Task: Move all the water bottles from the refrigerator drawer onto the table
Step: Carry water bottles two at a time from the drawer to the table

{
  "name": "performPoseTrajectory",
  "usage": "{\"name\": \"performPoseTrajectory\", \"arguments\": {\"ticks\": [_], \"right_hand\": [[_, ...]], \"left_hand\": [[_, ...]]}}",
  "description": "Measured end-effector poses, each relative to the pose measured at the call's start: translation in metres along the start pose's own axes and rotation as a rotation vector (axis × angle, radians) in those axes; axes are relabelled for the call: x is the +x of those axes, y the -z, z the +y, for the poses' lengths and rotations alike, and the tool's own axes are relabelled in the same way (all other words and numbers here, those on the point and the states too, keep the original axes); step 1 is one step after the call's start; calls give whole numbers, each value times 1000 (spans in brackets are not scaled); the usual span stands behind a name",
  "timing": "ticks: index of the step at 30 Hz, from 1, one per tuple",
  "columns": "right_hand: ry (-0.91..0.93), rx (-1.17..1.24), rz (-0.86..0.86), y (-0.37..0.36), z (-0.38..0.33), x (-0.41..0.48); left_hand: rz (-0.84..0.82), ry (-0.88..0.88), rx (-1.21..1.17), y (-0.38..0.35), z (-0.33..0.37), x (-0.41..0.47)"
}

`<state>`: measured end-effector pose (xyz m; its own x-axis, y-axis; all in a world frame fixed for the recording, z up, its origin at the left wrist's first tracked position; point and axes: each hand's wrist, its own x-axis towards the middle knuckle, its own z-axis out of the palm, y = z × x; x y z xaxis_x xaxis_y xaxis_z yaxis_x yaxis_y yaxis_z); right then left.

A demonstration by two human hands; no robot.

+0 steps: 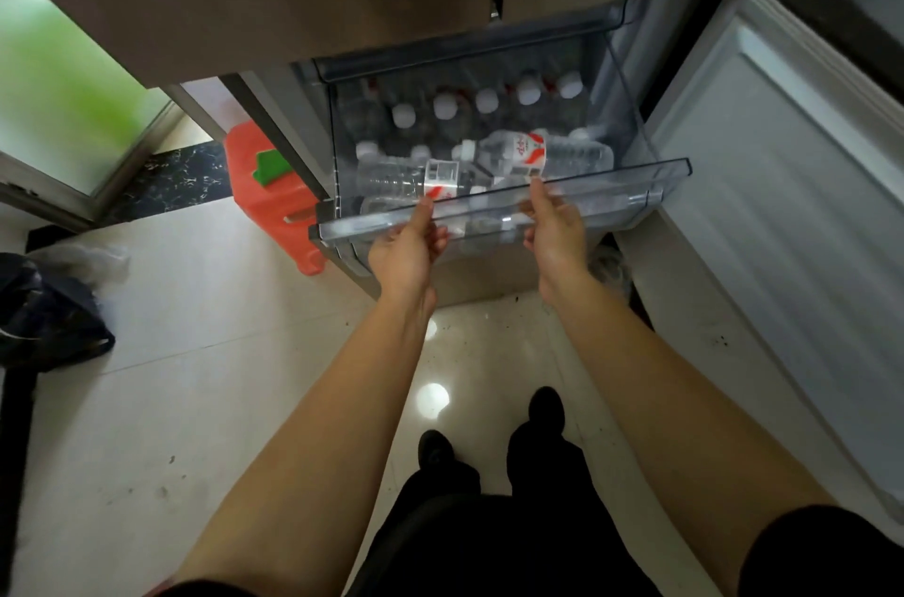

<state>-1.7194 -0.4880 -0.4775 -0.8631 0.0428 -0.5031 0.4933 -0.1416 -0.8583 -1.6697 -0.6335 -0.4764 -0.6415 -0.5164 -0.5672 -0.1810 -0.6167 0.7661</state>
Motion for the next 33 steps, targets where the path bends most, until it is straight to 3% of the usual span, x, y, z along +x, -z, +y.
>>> {"name": "performPoseTrajectory", "arguments": {"ticks": [11, 13, 15, 19, 21, 25, 27, 29, 33], "right_hand": [[-36, -45, 57, 15, 12, -32], [-78, -94, 35, 20, 5, -33], [-120, -194, 20, 27, -1, -35], [-20, -544, 148, 38, -13, -36], [81, -700, 209, 39, -16, -39], [338, -864, 264, 30, -24, -36], [491, -937, 275, 26, -31, -31], [568, -1045, 237, 26, -38, -17], [496, -1286, 56, 25, -56, 28]], "left_hand": [[35, 57, 32, 16, -5, -37], [19, 133, 163, 20, 3, -40], [-19, 132, 461, 28, 12, -43], [-105, -382, 1001, 39, 29, -45], [-92, -633, 1159, 38, 40, -43], [-183, -860, 1362, 35, 50, -22], [-244, -836, 1479, 31, 52, -9], [-352, -703, 1501, 21, 57, 6], [-493, -511, 1604, -7, 61, 37]]}}
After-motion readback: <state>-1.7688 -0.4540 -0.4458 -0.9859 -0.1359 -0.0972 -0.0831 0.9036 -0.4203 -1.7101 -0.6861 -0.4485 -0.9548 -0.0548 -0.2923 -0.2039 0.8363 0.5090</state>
